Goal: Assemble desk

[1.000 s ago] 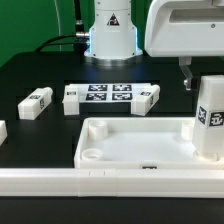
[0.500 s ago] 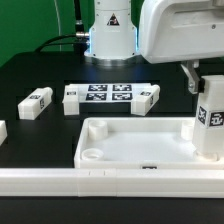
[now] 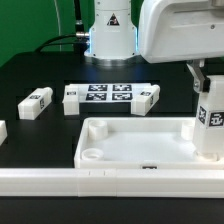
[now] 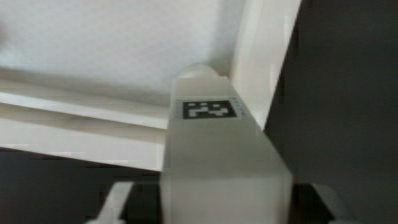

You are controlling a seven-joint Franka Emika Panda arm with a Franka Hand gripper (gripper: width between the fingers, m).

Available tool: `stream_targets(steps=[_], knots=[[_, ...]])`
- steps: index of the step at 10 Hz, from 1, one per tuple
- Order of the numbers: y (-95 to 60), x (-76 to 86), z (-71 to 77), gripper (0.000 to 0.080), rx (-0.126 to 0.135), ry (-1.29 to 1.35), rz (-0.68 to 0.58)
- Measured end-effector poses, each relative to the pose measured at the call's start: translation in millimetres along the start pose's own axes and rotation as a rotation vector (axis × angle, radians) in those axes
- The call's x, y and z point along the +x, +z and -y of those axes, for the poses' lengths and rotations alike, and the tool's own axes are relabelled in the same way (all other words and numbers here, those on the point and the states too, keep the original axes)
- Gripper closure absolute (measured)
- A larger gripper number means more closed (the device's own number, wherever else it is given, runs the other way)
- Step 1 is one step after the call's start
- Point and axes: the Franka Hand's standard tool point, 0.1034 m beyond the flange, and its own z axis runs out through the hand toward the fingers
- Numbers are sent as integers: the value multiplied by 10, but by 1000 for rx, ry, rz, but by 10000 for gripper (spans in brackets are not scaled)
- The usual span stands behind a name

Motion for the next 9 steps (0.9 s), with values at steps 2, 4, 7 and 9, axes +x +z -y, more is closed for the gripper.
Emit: stream_targets(steps=[2, 4, 7, 9], knots=[[2, -8, -25, 510, 21, 213, 3], [6, -4, -49, 509, 36, 387, 3], [12, -7, -71, 509, 47, 683, -10], [12, -5, -85, 509, 51, 860, -8]])
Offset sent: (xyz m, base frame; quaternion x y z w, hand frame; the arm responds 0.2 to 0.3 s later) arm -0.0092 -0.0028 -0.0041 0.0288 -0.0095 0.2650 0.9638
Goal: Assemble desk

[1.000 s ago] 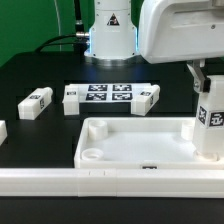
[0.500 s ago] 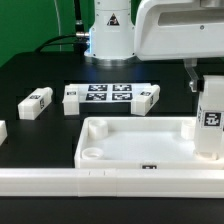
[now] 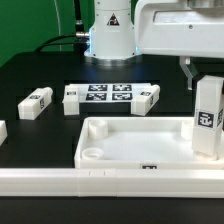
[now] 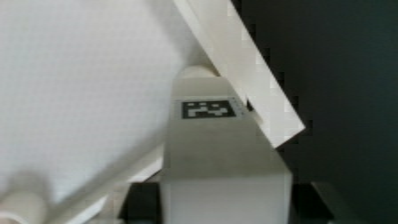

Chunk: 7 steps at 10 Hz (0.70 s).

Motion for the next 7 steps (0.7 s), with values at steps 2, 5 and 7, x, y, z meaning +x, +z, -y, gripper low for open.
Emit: stream_targets(steps=[2, 5, 7], knots=[[0, 21, -15, 509, 12, 178, 11], [1, 25, -18, 509, 9, 356, 13], [4, 24, -17, 509, 9, 352, 12]])
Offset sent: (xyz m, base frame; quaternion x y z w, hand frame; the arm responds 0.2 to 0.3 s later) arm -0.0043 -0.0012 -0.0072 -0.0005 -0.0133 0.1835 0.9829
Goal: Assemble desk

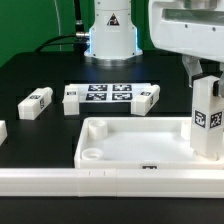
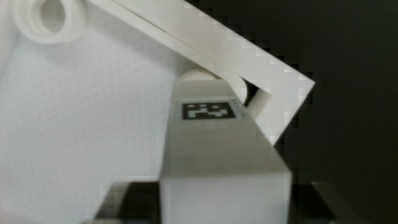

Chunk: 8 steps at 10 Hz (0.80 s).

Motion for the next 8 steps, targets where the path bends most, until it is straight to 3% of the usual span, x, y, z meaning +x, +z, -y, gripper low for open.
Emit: stream_targets(steps=[1, 2, 3, 4, 8], knots=[[3, -7, 1, 354, -1, -37, 0], [7, -36, 8, 354, -3, -73, 0], [8, -56, 15, 202, -4, -171, -2], [10, -74, 21, 166, -5, -276, -2], [39, -120, 28, 151, -8, -666, 1]])
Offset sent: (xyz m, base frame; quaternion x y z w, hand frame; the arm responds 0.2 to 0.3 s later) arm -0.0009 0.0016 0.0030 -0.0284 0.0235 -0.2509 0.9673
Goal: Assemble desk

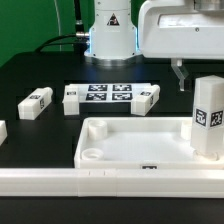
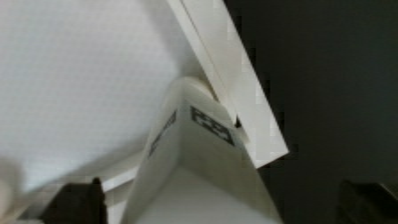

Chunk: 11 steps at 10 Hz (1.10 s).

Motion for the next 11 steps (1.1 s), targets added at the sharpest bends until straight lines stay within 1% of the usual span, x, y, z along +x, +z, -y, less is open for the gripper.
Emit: stream_targets(steps=[2, 3, 4, 9, 11], knots=[[8, -15, 15, 151, -1, -169, 1], [9, -28, 34, 151, -2, -207, 1], [9, -29, 35, 151, -7, -307, -1], [2, -9, 8, 151, -11, -684, -1], [1, 6, -11, 165, -14, -765, -3]])
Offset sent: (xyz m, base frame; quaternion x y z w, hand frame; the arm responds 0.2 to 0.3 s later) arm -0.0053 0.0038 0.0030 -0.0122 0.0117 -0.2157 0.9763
